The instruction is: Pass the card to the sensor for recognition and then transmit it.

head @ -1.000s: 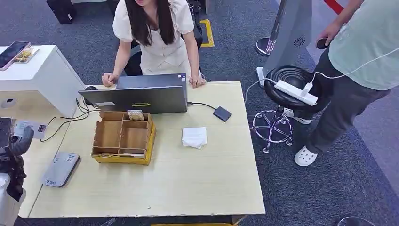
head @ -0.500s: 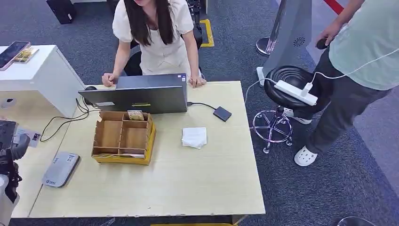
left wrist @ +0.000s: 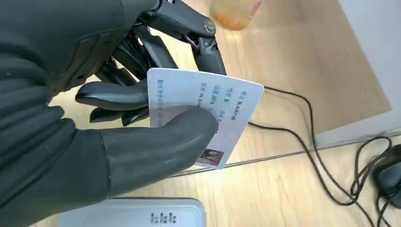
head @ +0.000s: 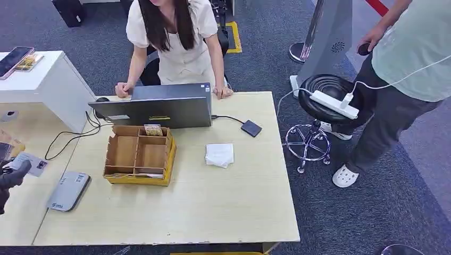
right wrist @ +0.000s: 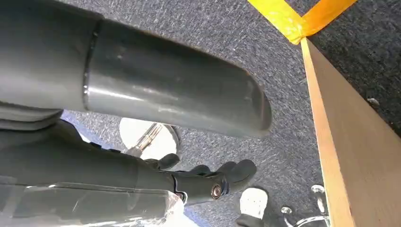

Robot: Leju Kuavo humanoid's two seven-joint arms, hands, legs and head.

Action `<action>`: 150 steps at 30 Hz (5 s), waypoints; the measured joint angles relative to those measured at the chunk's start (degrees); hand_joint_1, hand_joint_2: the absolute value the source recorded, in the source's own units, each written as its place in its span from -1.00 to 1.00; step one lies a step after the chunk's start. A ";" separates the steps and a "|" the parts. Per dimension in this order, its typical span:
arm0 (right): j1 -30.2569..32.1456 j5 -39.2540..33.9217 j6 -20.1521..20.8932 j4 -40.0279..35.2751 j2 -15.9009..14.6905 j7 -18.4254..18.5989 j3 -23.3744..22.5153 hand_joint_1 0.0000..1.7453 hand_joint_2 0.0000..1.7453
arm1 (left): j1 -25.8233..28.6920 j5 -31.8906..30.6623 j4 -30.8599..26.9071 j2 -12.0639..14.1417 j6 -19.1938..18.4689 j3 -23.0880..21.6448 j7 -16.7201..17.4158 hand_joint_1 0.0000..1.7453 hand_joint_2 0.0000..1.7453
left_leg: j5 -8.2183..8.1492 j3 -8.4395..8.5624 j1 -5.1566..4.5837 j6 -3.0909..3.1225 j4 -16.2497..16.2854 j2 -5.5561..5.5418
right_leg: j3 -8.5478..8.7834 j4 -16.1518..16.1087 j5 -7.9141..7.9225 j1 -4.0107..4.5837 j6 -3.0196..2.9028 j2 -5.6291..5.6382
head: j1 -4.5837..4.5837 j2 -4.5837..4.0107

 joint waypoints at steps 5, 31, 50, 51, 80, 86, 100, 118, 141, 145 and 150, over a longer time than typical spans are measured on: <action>-0.05 0.35 0.02 0.00 0.00 -0.15 -0.07 -1.00 -1.00 | 1.12 1.62 0.00 2.89 -4.66 -0.29 2.73 1.00 1.00 | 0.00 0.00 0.00 0.00 0.00 0.00 | -0.02 0.00 0.00 0.00 0.00 0.00 | -0.04 0.00; -0.64 1.79 0.52 -0.33 -0.02 -1.29 -0.22 -1.00 -1.00 | 11.86 16.81 -8.90 21.03 -22.36 -7.13 5.48 1.00 1.00 | 0.00 -0.04 0.04 0.00 0.00 0.11 | -0.06 0.00 0.00 0.04 -0.01 0.09 | -0.02 0.00; -1.34 3.37 1.75 -0.44 -0.07 -1.27 -0.07 -1.00 -1.00 | 32.29 26.84 -23.21 29.26 -22.55 -6.34 5.05 1.00 1.00 | -0.02 -0.10 0.04 0.01 0.00 0.02 | -0.06 0.00 -0.01 0.04 0.00 0.01 | -0.04 0.00; -1.38 3.39 1.75 -0.44 -0.07 -1.25 0.02 -1.00 -1.00 | 32.72 26.90 -23.54 29.22 -22.53 -6.36 5.05 1.00 1.00 | -0.02 -0.10 0.04 0.01 0.00 0.02 | -0.06 0.00 -0.01 0.04 0.00 0.00 | -0.02 0.00; -1.97 4.72 2.75 -1.07 0.00 -1.07 1.22 -1.00 -1.00 | 26.24 23.89 -22.62 21.94 -20.76 -13.16 3.04 1.00 1.00 | 0.00 -0.14 0.03 0.01 0.01 -0.25 | -0.02 0.00 -0.01 0.03 0.00 -0.32 | -0.02 0.00; -2.21 4.90 2.80 -1.20 0.00 -0.90 1.71 -1.00 -1.00 | 20.23 22.25 -17.72 17.68 -20.08 -17.57 2.49 1.00 1.00 | 0.01 -0.13 0.02 0.01 0.02 -0.24 | -0.01 0.00 0.00 0.03 0.00 -0.29 | -0.02 0.00; -2.25 5.11 2.80 -1.20 0.00 -0.66 2.19 -1.00 -1.00 | 11.04 18.82 -9.00 10.12 -18.68 -23.15 1.11 1.00 1.00 | 0.02 -0.13 0.02 0.03 0.04 -0.24 | -0.04 -0.01 -0.01 0.02 0.00 -0.26 | -0.02 0.00; -2.26 4.94 2.60 -1.20 0.00 -0.66 2.21 -1.00 -1.00 | 8.56 18.86 -6.88 9.20 -17.96 -24.79 1.27 1.00 1.00 | 0.02 -0.12 0.02 0.03 0.04 -0.23 | -0.04 -0.01 -0.01 0.03 0.00 -0.25 | 0.00 0.00; -2.26 4.90 2.86 -1.20 -0.02 -1.66 2.27 -1.00 -1.00 | 8.96 36.70 -13.81 20.30 -24.93 -24.22 6.82 1.00 1.00 | 0.02 -0.13 0.07 0.02 0.04 -0.10 | -0.08 0.00 0.00 0.06 0.00 -0.13 | 0.00 0.00; -2.26 4.98 2.97 -1.20 -0.02 -2.08 2.36 -1.00 -1.00 | 10.36 45.62 -16.35 22.73 -25.68 -23.41 6.82 1.00 1.00 | 0.02 -0.13 0.06 0.02 0.04 -0.08 | -0.08 0.00 0.00 0.06 0.00 -0.11 | 0.00 0.00; -2.28 5.09 2.99 -1.20 -0.02 -2.14 2.49 -1.00 -1.00 | 11.56 49.07 -18.12 25.09 -26.18 -23.23 9.05 1.00 1.00 | 0.02 -0.13 0.06 0.02 0.04 -0.09 | -0.08 -0.01 0.00 0.06 0.00 -0.12 | 0.00 0.00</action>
